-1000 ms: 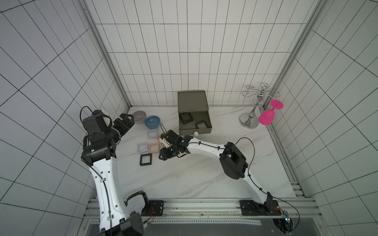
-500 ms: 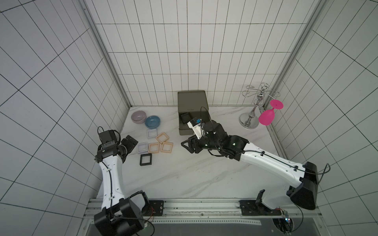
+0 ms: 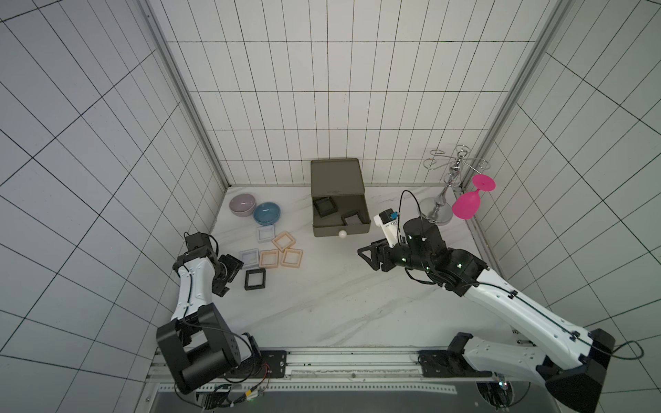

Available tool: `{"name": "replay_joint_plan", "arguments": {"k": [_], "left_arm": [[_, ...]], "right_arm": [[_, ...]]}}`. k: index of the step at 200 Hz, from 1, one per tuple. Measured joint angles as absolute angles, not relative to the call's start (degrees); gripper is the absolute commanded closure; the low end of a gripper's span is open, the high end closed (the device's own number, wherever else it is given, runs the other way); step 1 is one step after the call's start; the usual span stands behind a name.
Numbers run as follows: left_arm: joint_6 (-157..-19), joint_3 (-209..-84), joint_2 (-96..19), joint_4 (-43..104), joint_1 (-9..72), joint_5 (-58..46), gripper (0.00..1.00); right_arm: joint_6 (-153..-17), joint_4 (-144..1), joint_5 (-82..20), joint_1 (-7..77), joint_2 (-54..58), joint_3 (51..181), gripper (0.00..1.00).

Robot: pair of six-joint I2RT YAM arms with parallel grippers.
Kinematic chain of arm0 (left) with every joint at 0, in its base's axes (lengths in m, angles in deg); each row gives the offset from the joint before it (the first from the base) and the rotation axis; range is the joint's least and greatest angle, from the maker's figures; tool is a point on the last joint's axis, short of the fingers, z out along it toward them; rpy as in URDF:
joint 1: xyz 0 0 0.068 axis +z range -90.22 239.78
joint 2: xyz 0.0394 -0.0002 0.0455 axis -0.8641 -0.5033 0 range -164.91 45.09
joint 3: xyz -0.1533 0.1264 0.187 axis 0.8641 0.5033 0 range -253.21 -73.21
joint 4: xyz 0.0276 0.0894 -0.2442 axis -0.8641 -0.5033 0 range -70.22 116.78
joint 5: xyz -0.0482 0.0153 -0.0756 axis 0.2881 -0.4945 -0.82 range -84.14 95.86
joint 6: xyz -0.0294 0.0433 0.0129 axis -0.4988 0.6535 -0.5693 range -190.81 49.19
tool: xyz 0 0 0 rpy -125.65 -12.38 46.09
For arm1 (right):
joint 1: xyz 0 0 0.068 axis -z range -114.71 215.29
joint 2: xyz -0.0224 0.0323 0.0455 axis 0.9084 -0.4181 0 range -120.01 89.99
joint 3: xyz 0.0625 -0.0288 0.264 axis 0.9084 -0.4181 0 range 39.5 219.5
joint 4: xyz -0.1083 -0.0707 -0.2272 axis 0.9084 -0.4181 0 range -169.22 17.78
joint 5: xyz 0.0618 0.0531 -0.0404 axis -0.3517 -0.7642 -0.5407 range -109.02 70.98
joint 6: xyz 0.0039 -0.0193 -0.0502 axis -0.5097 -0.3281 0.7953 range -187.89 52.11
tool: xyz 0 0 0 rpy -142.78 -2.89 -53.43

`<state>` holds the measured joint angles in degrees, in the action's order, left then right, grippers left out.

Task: Place the brooch boxes into the drawer by color
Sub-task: Pick up the brooch box from the center of the board.

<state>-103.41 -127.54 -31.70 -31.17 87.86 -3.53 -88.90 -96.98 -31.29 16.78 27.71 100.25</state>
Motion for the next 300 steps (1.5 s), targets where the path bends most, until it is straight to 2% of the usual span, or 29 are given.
{"name": "replay_joint_plan", "arguments": {"k": [49,122,205,217,223,243,300], "left_arm": [[-97.6,-140.9,-41.8,-40.4,81.0,3.6,0.25],[-97.6,-137.8,-47.8,-43.8,70.6,5.0,0.26],[-99.8,-133.8,-48.1,-39.7,69.9,3.9,0.32],[-100.1,-133.8,-48.5,-39.5,69.5,3.9,0.38],[-100.0,-133.7,-48.5,-39.3,69.3,3.9,0.45],[-99.8,-133.5,-48.6,-38.7,69.1,3.4,0.52],[-99.2,-132.7,-49.1,-37.8,68.8,2.9,0.51]], "right_arm": [[-88.6,-98.1,-34.1,20.4,29.1,98.8,0.34],[-85.6,-99.4,-38.1,24.1,28.7,98.4,0.34],[-83.9,-99.5,-40.8,26.7,26.0,96.9,0.34],[-83.7,-99.5,-41.0,26.7,25.8,96.9,0.33],[-83.7,-99.4,-41.0,26.7,25.8,96.8,0.33],[-83.5,-99.1,-41.6,26.7,25.1,96.6,0.34],[-83.7,-98.2,-43.8,27.1,22.1,95.4,0.34]]}}
